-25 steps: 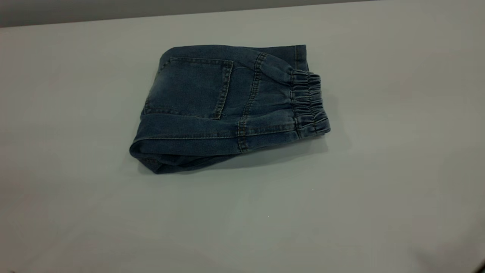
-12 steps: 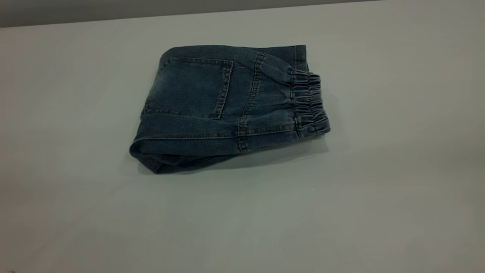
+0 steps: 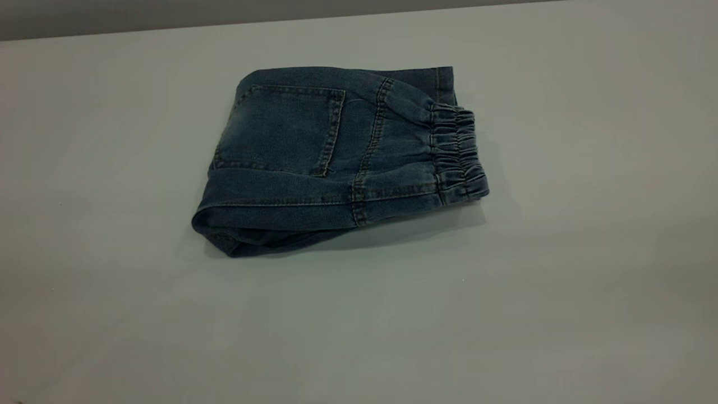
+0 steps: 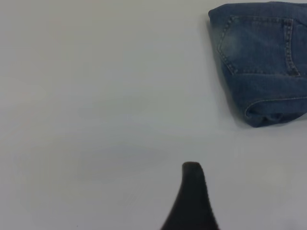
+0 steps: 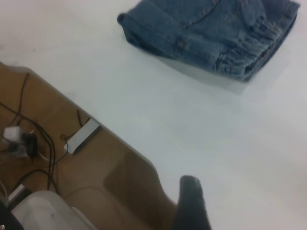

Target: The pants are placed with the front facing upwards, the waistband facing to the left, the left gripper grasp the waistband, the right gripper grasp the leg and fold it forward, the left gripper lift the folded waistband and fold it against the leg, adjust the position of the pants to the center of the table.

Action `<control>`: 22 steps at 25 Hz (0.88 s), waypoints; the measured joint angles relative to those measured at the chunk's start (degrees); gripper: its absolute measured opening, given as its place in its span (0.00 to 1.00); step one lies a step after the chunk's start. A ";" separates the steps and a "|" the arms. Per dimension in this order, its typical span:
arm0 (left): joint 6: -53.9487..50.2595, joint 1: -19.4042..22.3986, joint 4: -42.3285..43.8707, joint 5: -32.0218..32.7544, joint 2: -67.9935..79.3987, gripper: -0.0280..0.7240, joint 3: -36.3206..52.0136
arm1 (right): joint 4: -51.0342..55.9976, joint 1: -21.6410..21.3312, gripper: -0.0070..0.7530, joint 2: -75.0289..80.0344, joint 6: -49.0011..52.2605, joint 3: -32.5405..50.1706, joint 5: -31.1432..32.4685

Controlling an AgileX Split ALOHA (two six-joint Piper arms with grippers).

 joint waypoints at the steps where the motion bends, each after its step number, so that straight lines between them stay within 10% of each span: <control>1: 0.00 0.00 0.00 0.01 0.00 0.73 0.00 | 0.05 0.00 0.64 0.05 0.00 0.00 0.08; 12: 0.00 0.00 -0.05 0.07 0.00 0.73 -0.05 | 0.96 -1.96 0.64 -0.23 -0.05 0.00 0.22; 22: 0.00 0.00 -0.05 0.14 0.05 0.73 -0.05 | 2.24 -27.75 0.64 -5.90 0.02 0.00 0.27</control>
